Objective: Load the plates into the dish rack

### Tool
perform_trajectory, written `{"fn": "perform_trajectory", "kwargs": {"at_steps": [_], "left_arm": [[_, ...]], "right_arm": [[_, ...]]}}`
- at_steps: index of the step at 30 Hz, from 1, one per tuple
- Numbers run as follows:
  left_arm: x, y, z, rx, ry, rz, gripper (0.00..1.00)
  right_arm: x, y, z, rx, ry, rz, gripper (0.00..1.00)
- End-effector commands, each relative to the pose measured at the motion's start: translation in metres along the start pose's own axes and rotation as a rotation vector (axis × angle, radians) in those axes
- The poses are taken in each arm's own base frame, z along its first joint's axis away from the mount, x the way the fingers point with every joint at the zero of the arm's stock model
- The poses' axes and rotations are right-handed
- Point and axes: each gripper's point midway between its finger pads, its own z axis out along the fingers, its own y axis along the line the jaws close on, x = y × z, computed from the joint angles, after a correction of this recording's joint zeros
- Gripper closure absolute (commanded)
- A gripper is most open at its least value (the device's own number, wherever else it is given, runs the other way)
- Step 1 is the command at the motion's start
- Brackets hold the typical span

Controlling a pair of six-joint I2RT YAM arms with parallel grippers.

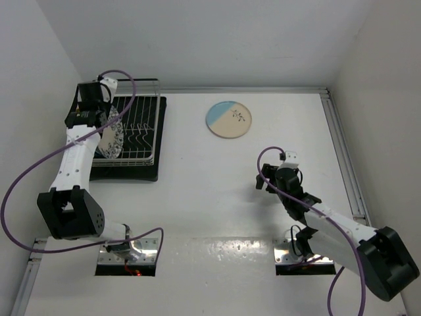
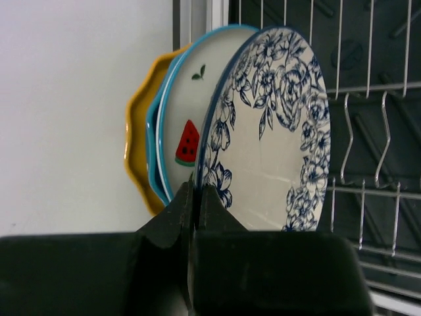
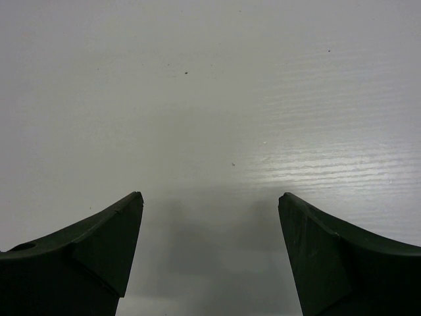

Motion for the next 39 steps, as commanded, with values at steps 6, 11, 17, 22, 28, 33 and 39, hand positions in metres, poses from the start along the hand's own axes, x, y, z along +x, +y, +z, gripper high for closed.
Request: {"fn": "perform_trajectory", "kwargs": {"at_steps": [6,11,17,22,28,33,39], "left_arm": [[-0.017,0.012,-0.008,-0.053,-0.088,-0.075,0.75],[-0.051,0.023,-0.028,-0.020,-0.163,-0.129,0.26],[-0.111,0.002,-0.060,0.211,-0.298,-0.208,0.16],[-0.110,-0.049,-0.073,0.462,-0.310,-0.154,0.16],[-0.055,-0.106,-0.072,0.605,-0.199,0.058,0.33],[-0.020,-0.131,-0.076,0.639,-0.125,0.181,0.27],[-0.003,-0.140,-0.070,0.658,-0.083,0.197,0.26]], "right_arm": [[-0.010,0.002,0.000,0.001,-0.016,-0.023,0.11],[-0.008,0.011,0.002,-0.024,0.050,-0.037,0.03],[-0.047,0.042,0.021,-0.084,0.148,-0.005,0.03],[-0.122,0.061,0.075,-0.045,0.153,0.067,0.35],[-0.147,0.056,0.191,0.052,0.273,0.278,0.17],[-0.123,0.033,0.259,0.194,0.348,0.328,0.18],[-0.117,0.030,0.296,0.225,0.337,0.355,0.38]]}}
